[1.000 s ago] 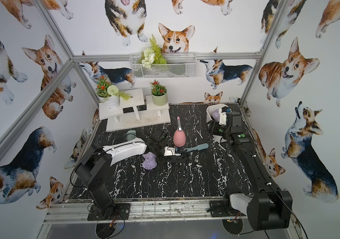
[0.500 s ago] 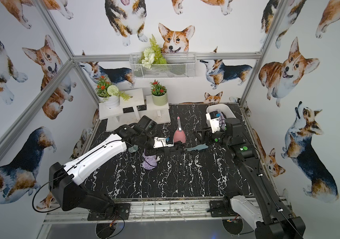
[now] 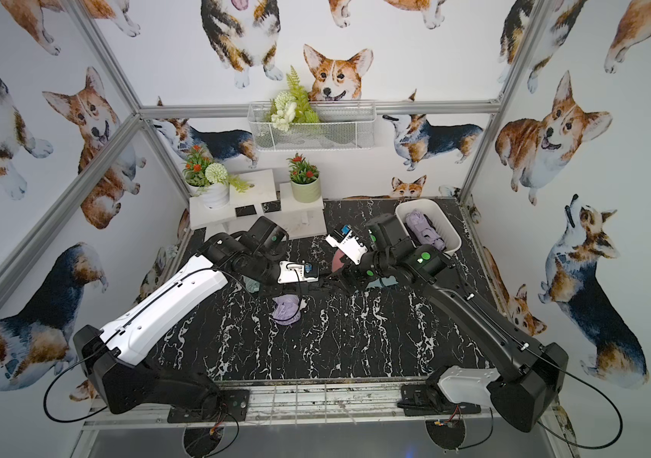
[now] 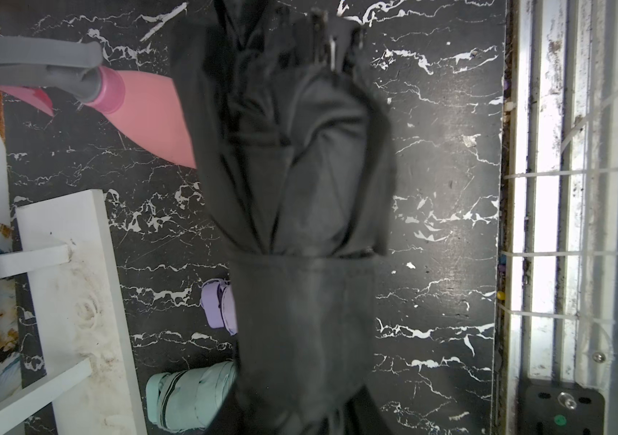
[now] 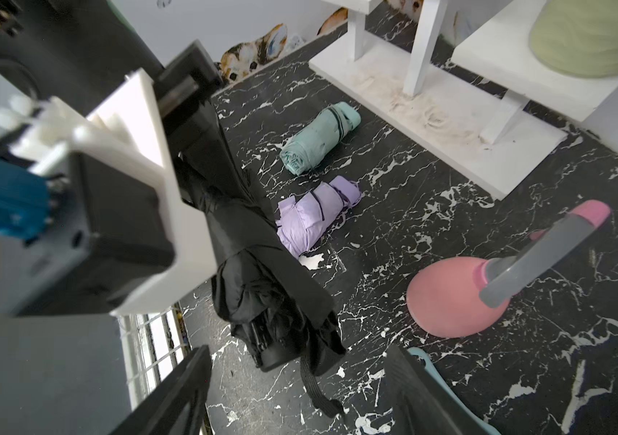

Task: Put the umbrella into the storage box
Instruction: Pick up the umbrella from the center of the board, then place the umbrella in the storage box.

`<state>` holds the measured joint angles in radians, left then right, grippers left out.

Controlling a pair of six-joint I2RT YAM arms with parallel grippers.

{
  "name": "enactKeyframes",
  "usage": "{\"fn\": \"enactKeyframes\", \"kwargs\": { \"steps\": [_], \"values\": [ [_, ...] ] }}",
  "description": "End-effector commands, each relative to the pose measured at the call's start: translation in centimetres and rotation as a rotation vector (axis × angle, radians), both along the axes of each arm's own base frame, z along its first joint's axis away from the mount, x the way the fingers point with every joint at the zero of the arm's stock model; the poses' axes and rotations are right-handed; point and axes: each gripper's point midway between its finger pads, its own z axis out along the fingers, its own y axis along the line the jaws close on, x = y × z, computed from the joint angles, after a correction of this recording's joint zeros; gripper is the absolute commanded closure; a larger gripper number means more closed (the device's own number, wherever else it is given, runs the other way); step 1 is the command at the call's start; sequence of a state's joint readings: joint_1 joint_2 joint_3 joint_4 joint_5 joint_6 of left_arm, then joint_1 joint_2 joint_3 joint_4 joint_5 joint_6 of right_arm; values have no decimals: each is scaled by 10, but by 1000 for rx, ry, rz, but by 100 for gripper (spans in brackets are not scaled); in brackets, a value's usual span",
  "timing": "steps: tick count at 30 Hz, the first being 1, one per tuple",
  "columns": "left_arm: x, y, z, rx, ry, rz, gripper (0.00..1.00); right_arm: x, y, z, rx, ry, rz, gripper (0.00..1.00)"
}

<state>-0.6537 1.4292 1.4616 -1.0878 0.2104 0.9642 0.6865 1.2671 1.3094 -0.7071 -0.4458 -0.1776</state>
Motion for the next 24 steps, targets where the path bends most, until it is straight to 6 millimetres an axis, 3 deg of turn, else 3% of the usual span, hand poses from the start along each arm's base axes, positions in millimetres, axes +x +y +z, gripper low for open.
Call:
{"fn": "enactKeyframes", "kwargs": {
  "steps": [1, 10, 15, 21, 24],
  "values": [
    [1, -4, 11, -73, -27, -14, 91, -8, 5, -5, -19, 12, 62, 21],
    [1, -8, 21, -159, -34, -19, 93, -19, 27, -6, 15, 55, 172, 22],
    [6, -12, 28, -225, -15, 0, 94, -19, 36, -16, -1, 69, 189, 23],
    [8, -15, 40, -297, -6, 5, 94, -9, 43, -23, -23, 36, 163, 36],
    [6, -17, 43, -325, 3, 0, 94, -3, 46, -19, 2, -7, 149, 52]
  ]
}}
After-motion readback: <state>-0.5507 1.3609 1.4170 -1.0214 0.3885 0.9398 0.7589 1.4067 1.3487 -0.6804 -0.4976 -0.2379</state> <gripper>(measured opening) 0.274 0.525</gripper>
